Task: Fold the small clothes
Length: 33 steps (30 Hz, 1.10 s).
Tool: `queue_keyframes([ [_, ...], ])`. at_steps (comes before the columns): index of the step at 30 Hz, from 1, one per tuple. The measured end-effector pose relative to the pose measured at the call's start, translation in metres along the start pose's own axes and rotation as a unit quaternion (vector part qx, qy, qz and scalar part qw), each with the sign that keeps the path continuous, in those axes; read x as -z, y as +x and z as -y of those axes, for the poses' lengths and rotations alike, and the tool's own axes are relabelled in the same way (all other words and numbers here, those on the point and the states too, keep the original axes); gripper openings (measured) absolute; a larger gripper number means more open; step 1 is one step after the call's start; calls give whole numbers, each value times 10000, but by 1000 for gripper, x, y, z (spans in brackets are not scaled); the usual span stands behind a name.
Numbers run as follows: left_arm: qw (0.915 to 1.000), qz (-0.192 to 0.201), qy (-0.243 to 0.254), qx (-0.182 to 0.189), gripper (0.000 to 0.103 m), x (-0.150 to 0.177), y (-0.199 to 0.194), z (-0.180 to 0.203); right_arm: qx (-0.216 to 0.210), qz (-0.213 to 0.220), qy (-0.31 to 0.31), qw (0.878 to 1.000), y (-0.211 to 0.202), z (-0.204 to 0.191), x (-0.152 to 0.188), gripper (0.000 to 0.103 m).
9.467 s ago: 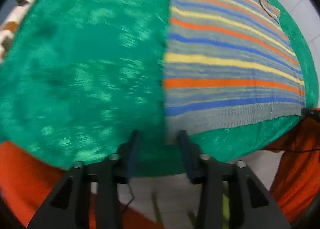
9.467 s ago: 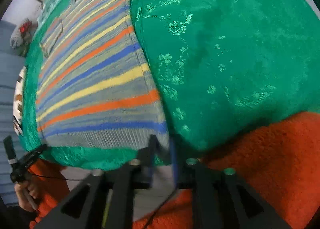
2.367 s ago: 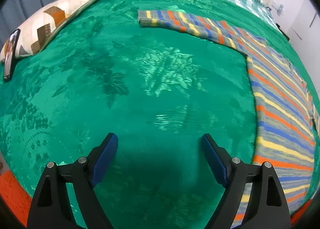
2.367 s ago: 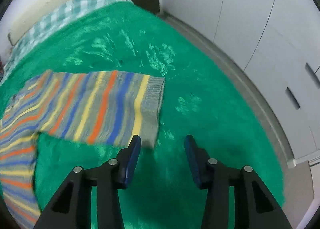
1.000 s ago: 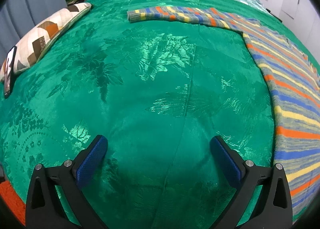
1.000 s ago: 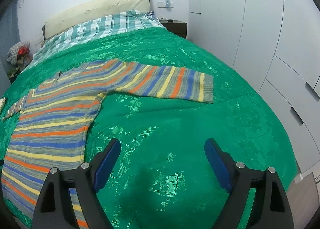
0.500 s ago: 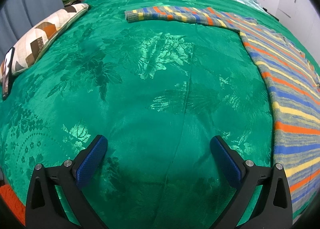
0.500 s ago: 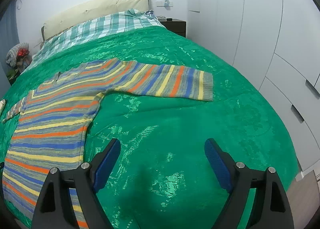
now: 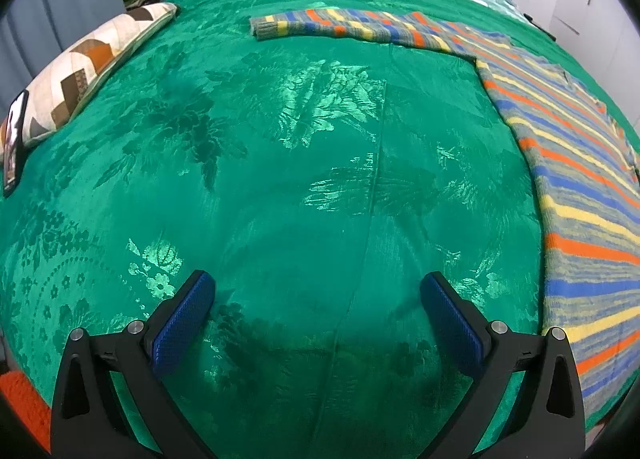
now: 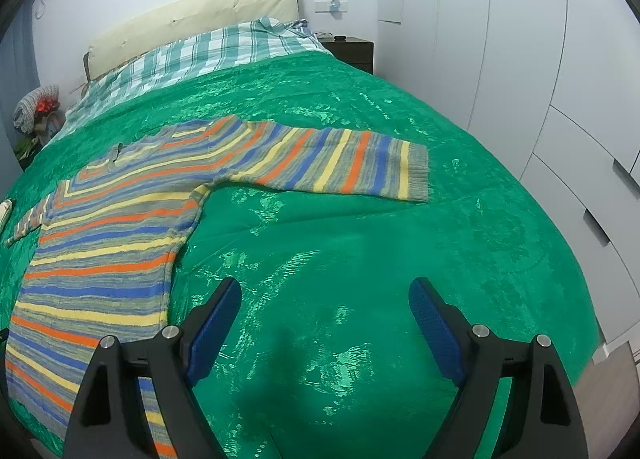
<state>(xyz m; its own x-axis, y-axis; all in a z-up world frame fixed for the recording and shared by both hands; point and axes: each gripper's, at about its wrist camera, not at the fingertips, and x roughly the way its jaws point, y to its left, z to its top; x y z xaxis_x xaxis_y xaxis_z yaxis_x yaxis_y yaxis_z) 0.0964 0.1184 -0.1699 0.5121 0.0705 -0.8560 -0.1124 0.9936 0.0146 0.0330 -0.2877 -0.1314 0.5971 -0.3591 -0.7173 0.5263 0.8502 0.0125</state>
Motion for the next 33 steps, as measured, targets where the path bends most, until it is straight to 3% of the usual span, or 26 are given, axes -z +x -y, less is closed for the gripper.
queue_keyframes([
  [33, 10000, 50, 16, -21, 103, 0, 1, 0, 9, 3, 1, 10000, -2, 2, 0, 85],
])
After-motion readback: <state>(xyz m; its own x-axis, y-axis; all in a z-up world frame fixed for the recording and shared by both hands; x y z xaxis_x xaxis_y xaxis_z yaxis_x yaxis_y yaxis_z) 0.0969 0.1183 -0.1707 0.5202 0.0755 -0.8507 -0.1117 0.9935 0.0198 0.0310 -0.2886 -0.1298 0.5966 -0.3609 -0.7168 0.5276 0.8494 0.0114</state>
